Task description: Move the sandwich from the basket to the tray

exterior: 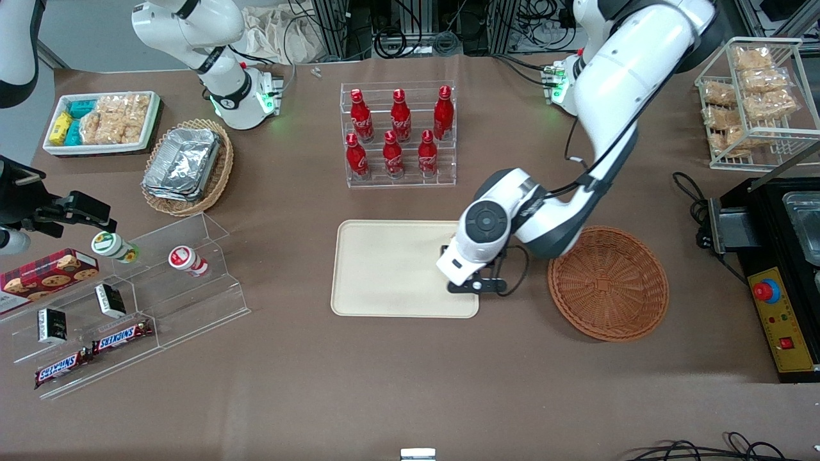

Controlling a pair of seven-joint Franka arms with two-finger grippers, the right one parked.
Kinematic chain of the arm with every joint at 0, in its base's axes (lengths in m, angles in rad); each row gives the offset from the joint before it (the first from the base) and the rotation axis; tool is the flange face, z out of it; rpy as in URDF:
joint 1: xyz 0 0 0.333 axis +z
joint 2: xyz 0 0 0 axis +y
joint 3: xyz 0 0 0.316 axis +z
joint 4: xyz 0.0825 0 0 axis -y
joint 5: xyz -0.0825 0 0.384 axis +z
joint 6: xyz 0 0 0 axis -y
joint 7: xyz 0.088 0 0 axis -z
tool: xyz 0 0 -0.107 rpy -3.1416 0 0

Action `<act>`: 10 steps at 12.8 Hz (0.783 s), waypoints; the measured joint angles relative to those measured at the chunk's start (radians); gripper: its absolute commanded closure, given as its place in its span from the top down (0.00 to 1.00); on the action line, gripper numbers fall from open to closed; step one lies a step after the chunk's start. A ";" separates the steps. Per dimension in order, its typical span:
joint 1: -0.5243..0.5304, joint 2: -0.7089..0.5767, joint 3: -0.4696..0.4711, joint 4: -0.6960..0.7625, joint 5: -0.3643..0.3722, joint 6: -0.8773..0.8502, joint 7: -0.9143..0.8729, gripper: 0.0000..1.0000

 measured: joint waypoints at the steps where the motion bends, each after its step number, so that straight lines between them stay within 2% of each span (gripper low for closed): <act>1: 0.028 -0.043 -0.001 0.003 -0.001 -0.015 0.001 1.00; 6: 0.127 -0.247 -0.002 0.003 -0.045 -0.140 0.001 1.00; 10: 0.229 -0.364 0.000 -0.025 -0.131 -0.197 0.007 1.00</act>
